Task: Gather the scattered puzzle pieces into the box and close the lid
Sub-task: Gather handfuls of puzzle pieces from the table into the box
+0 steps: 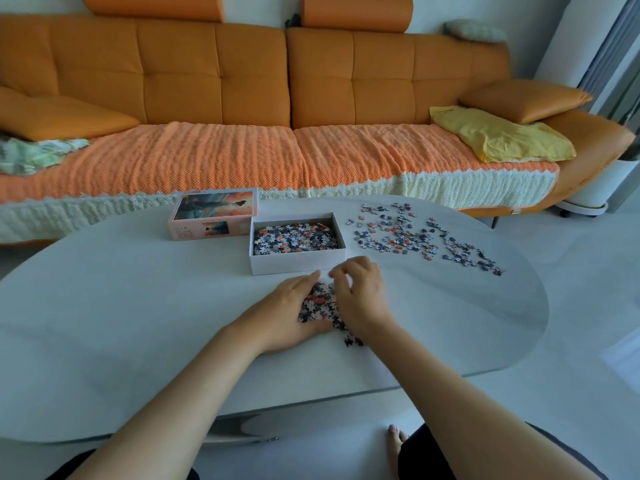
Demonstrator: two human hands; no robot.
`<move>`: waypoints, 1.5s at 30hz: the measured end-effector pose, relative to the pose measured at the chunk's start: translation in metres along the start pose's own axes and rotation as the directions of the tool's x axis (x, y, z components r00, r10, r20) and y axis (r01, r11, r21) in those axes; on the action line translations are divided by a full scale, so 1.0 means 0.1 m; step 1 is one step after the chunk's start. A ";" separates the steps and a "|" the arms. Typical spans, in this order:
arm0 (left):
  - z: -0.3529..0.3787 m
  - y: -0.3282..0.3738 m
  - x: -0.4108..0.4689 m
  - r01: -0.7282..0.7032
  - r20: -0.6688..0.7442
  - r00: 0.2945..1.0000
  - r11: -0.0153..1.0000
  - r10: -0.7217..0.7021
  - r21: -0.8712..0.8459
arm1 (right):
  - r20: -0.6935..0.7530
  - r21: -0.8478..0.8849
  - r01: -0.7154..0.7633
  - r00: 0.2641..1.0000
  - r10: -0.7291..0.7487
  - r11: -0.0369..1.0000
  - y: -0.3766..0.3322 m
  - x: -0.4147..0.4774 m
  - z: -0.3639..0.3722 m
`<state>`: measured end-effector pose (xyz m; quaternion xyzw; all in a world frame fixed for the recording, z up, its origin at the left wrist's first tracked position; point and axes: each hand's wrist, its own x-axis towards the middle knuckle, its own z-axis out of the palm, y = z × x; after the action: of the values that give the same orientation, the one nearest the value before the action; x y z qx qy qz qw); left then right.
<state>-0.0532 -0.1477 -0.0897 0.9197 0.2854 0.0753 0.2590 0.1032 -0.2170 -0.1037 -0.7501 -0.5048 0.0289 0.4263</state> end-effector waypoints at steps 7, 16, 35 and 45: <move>0.04 -0.04 0.00 -0.056 0.113 0.993 0.987 0.039 0.151 | 0.369 -0.323 -0.086 0.906 0.209 0.942 0.26 0.08 -0.36; -0.08 -0.02 -0.03 -0.029 0.111 0.994 0.999 0.024 0.043 | 0.478 -0.206 0.210 0.874 -0.089 0.956 0.05 -0.37 -0.25; -0.39 -0.34 -0.13 0.010 -0.085 0.996 0.999 -0.006 0.050 | 0.526 -0.033 0.215 0.834 -0.166 0.976 -0.26 -0.10 0.06; -0.39 -0.42 -0.06 0.084 -0.219 0.975 0.974 -0.037 0.212 | 0.374 -0.290 0.366 0.894 -0.247 0.885 -0.06 0.34 -0.07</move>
<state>-0.0895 -0.1048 -0.0781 0.9200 0.3462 0.1337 0.1258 0.1184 -0.1934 -0.0819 -0.7082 -0.6787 -0.0067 0.1942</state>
